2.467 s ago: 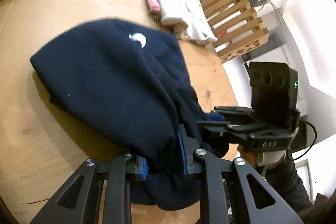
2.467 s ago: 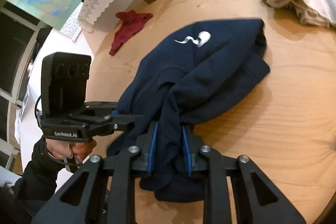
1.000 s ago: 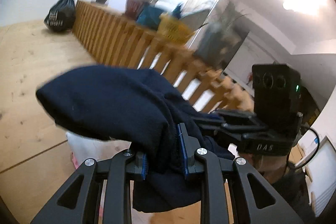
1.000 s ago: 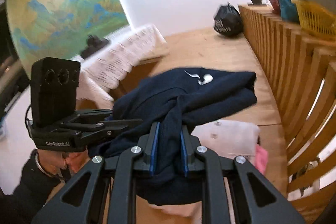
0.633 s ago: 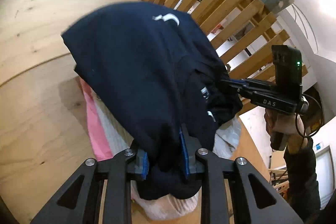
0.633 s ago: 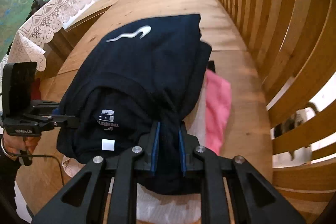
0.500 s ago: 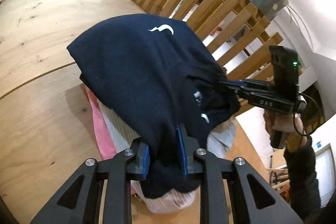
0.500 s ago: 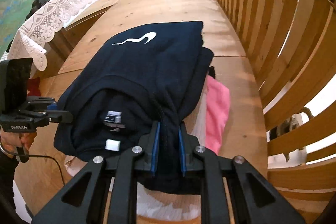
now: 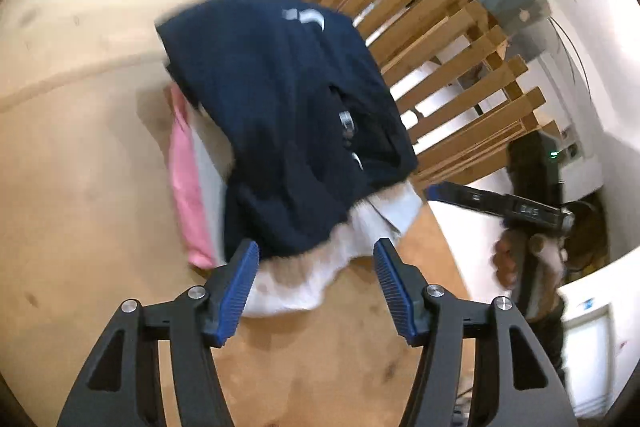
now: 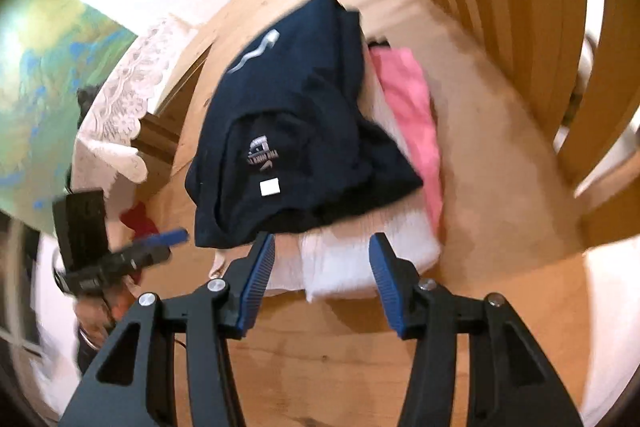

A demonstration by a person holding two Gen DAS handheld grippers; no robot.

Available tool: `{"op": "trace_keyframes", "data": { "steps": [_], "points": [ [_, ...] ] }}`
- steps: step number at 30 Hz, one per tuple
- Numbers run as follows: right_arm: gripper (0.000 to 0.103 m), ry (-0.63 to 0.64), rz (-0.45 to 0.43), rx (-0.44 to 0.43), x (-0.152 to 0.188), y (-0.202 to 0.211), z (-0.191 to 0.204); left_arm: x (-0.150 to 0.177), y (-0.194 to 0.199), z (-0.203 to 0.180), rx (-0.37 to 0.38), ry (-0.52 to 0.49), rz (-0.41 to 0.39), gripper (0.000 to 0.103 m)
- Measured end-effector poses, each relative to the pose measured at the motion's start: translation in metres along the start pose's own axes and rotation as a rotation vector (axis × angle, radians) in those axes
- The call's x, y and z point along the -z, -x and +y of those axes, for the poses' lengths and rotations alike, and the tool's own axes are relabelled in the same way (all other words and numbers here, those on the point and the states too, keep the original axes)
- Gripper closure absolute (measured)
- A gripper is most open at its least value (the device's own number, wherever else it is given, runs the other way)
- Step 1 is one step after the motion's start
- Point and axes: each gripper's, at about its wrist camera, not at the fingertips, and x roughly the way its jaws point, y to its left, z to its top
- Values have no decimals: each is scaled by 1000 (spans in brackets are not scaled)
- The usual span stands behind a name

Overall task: Fold clothes
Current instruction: 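Carry the navy shirt with both tools onto the white and pink clothes stack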

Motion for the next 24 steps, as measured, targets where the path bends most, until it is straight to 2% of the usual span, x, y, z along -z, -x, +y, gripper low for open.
{"op": "trace_keyframes", "data": {
  "steps": [3,9,13,19,24],
  "points": [
    [54,-64,-6,-25,-6,-7,-8,2,-9,-5,-38,45,1,45],
    [54,-160,10,89,-12,-21,-14,3,-16,4,-97,184,-1,45],
    [54,-136,-16,113,-11,-22,-6,9,-19,-1,-118,185,-2,45],
    [54,-190,-24,105,-13,-25,-11,12,-19,13,-118,254,-32,43],
    [54,-260,-70,56,-12,-21,-21,17,-22,24,-104,310,-61,43]
  ]
}}
